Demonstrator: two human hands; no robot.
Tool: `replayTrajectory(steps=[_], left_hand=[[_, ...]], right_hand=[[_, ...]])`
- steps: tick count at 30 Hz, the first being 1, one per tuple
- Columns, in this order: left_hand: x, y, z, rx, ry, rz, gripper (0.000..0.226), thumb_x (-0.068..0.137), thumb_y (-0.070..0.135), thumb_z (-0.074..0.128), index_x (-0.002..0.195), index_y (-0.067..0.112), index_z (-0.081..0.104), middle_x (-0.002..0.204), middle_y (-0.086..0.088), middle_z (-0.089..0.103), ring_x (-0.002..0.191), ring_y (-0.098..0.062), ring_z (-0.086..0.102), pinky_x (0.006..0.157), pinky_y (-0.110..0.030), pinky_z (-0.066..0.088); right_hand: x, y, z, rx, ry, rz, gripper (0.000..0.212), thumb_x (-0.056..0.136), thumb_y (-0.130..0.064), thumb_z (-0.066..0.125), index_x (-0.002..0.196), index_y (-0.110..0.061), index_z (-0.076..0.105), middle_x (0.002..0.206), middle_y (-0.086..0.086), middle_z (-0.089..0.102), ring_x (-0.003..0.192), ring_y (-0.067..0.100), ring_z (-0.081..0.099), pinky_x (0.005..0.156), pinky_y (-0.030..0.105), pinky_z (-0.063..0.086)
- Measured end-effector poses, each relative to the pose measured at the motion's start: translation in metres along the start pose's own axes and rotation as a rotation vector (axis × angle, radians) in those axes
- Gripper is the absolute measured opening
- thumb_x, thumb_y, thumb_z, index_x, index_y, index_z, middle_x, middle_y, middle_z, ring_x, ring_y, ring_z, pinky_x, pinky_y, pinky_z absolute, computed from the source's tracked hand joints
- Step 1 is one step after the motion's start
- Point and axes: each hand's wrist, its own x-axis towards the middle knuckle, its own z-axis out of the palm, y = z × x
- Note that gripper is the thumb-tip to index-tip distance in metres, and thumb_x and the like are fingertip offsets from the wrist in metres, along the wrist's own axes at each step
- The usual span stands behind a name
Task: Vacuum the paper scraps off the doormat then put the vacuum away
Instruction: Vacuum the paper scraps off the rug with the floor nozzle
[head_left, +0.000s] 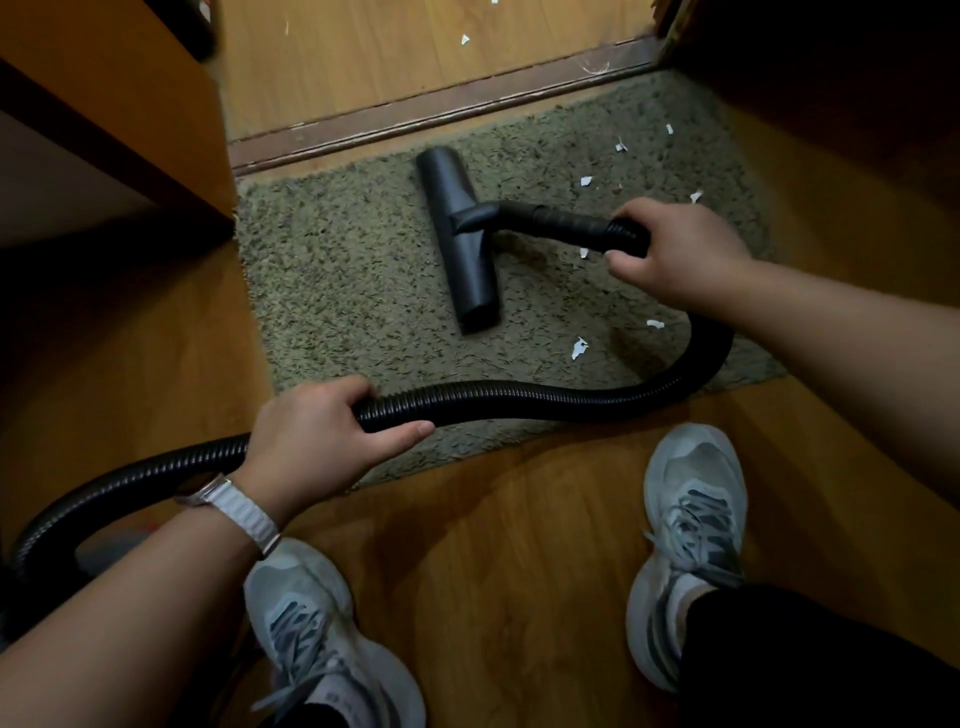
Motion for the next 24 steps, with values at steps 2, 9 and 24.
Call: replayTrajectory(steps=[2,9,24], left_hand=[[0.000,-0.001,0.001,0.000,0.007,0.009,0.074,0.058,0.096,0.029,0.071,0.029,0.057,0.052,0.010,0.055,0.053,-0.003,0.052,0.047,-0.023,0.039],[-0.004,0.004,0.010,0.029,-0.021,0.044,0.085,0.053,0.102,0.018,0.073,0.030,0.058,0.056,0.012,0.055,0.055,0.000,0.050,0.045,-0.024,0.032],[-0.012,0.024,0.028,0.057,-0.025,0.127,0.081,0.058,0.100,0.021,0.071,0.030,0.061,0.050,0.012,0.050,0.048,-0.003,0.044,0.044,-0.023,0.035]], right_hand=[[-0.007,0.010,0.000,0.015,0.052,0.066,0.035,0.087,-0.042,0.062,0.119,-0.027,0.059,0.101,0.008,0.067,0.091,0.033,0.061,0.072,0.037,0.050],[-0.038,0.031,-0.005,0.002,-0.037,0.063,0.035,0.088,-0.039,0.065,0.121,-0.028,0.059,0.094,0.005,0.066,0.080,0.026,0.058,0.066,0.034,0.048],[-0.129,0.100,-0.036,0.042,-0.073,0.159,0.046,0.081,-0.032,0.074,0.126,-0.029,0.062,0.098,0.004,0.067,0.087,0.023,0.060,0.072,0.036,0.048]])
